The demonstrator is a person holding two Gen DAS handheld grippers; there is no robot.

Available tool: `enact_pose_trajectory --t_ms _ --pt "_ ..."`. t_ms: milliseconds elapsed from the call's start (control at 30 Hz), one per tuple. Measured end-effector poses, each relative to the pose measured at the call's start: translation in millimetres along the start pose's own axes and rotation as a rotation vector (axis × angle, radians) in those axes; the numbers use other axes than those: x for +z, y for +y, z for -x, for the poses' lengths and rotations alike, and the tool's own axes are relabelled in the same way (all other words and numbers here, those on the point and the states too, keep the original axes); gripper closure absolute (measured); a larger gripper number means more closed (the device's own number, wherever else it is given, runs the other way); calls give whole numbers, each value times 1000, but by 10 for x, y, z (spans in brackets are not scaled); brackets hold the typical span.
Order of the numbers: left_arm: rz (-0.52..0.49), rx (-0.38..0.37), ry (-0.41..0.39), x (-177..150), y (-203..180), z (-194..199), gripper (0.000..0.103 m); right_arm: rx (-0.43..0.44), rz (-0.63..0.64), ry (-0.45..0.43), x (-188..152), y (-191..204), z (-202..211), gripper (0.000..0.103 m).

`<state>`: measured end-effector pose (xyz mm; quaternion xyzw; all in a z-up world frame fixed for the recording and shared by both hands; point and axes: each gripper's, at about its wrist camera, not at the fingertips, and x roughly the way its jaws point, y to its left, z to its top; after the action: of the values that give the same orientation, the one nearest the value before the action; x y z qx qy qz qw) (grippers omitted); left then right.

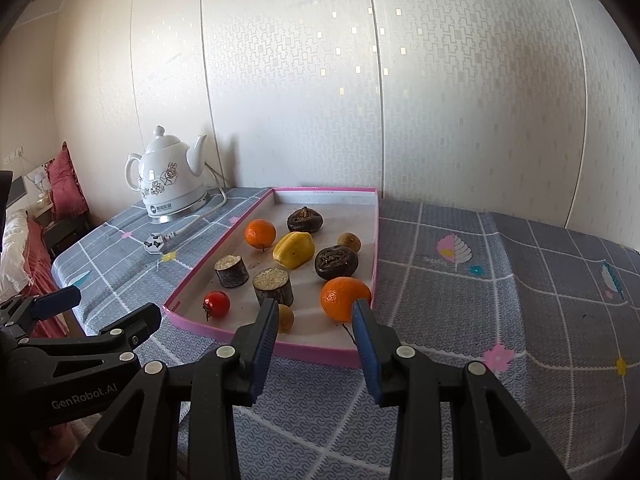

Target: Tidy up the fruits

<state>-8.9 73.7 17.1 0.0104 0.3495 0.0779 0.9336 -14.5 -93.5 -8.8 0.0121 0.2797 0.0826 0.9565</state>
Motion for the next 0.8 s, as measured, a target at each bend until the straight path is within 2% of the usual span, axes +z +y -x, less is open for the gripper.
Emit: enact_pose_trajectory --t_ms 800 --pt "-5 -15 9 14 -14 13 0 12 8 5 2 -14 -10 65"
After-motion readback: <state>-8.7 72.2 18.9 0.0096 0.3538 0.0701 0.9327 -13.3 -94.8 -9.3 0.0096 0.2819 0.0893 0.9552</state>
